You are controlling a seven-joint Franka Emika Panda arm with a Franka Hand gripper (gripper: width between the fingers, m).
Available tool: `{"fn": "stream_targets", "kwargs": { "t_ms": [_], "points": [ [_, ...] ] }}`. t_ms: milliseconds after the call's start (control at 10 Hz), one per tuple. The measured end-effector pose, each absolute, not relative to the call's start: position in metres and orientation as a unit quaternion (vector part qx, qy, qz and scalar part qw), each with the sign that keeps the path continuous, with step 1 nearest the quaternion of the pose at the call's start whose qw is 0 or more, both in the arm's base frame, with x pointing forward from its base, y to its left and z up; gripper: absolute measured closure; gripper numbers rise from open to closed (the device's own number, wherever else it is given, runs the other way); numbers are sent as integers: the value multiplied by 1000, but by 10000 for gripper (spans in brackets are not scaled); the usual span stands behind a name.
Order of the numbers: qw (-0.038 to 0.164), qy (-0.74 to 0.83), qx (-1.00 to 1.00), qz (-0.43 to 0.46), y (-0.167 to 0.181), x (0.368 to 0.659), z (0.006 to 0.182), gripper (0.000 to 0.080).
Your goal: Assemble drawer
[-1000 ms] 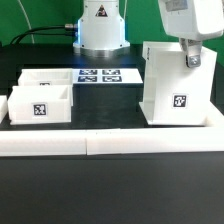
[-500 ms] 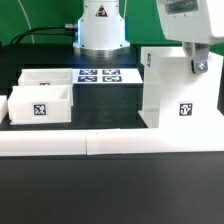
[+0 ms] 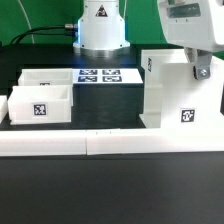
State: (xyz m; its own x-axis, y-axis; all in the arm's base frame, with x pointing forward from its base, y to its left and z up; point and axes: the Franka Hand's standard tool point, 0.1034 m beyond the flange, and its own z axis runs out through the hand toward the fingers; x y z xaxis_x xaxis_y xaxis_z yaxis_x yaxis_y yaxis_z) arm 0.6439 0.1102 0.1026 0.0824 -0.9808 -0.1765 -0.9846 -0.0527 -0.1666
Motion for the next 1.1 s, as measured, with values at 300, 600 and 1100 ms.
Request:
{"fn": "stream_targets", "kwargs": {
  "t_ms": [300,600,1100],
  "points": [
    [122,673,-729,7,111,643,102,585],
    [123,669,-733,5,111,644,103,269],
    [124,663,-739,4,112,644,104,151]
  ]
}}
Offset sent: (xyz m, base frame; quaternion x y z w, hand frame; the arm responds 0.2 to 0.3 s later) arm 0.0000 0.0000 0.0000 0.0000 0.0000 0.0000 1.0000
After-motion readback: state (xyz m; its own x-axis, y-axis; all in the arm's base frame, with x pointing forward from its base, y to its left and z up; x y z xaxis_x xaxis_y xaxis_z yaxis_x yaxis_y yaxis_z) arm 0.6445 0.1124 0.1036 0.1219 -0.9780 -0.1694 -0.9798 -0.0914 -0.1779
